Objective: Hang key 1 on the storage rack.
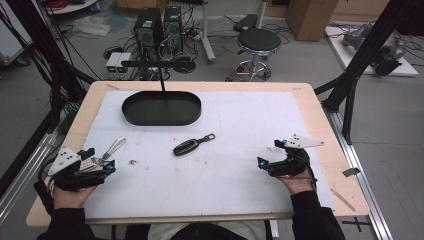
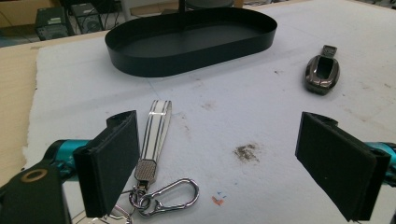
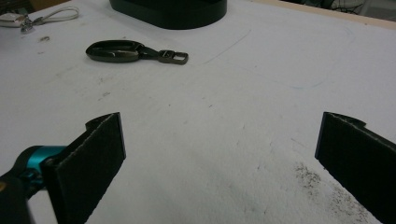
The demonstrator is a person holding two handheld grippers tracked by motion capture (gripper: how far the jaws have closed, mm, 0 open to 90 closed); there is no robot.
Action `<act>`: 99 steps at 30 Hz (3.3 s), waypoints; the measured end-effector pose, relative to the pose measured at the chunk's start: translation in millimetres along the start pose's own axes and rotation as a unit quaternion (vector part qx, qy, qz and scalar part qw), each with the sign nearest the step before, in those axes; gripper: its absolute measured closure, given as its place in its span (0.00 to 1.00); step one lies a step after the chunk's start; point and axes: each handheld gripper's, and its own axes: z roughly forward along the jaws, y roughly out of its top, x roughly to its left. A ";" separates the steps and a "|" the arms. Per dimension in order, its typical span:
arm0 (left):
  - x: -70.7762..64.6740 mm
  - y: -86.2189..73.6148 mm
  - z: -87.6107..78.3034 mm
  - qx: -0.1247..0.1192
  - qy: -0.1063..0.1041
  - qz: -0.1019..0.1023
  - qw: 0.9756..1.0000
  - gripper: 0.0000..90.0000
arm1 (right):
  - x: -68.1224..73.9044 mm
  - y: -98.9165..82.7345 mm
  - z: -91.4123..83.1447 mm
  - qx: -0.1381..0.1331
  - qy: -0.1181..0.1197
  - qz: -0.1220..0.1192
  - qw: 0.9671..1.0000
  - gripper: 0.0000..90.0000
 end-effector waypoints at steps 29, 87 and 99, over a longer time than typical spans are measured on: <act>-7.0 3.5 7.5 0.015 0.005 0.006 1.000 0.16 | -2.7 -2.0 0.8 -0.005 -0.021 0.004 1.000 0.01; 53.9 43.3 104.8 0.239 -0.009 -0.010 0.971 0.19 | -7.2 -2.5 -0.3 0.002 -0.043 0.002 0.999 0.01; 55.6 36.8 112.8 0.270 0.002 -0.011 0.963 0.37 | -7.4 -2.9 0.3 0.007 -0.062 -0.006 0.998 0.01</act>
